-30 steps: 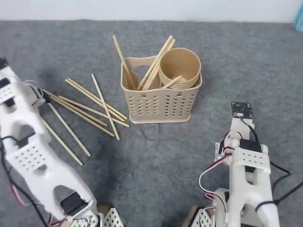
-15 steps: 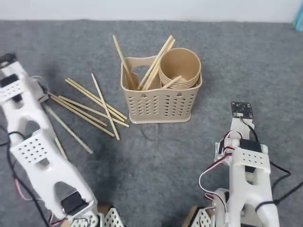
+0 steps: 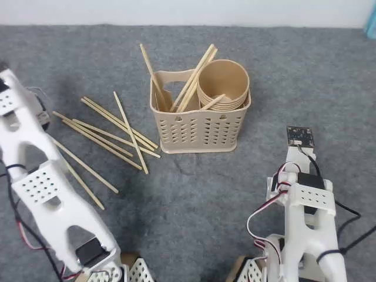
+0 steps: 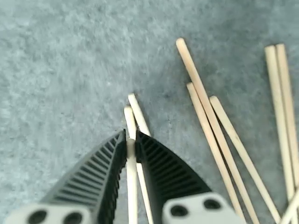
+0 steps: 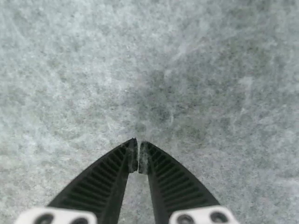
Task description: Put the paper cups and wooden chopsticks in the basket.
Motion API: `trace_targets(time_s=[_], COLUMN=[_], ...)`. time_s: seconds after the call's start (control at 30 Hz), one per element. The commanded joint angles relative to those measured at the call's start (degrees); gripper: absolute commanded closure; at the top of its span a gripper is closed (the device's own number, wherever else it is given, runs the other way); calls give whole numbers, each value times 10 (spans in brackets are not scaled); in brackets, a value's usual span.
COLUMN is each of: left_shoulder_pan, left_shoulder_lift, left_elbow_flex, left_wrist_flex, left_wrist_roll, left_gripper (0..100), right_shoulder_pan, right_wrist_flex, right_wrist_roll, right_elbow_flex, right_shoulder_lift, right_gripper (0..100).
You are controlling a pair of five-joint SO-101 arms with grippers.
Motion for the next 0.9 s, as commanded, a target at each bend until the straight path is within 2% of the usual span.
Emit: trace_targets(time_s=[0.0, 0.3, 0.53, 0.7, 0.87], left_shoulder_pan=[-9, -47, -45, -39, -14], left_shoulder_lift=[-14, -123, -276, -418, -589], left_elbow_flex=[-52, -8, 140, 306, 518], left_wrist_flex=[30, 30, 18, -57, -192], left_wrist_roll=[-1, -5, -42, -42, -39], left_gripper=[988, 989, 989, 989, 988], right_shoulder_pan=[0, 0, 0, 0, 0], right_wrist_flex=[-12, -12, -12, -12, -11], right_wrist_roll=[4, 5, 5, 6, 6], right_elbow_flex=[-4, -4, -4, -4, -4], right_shoulder_lift=[-18, -18, -18, -19, -19], right_gripper=[969, 969, 969, 969, 969])
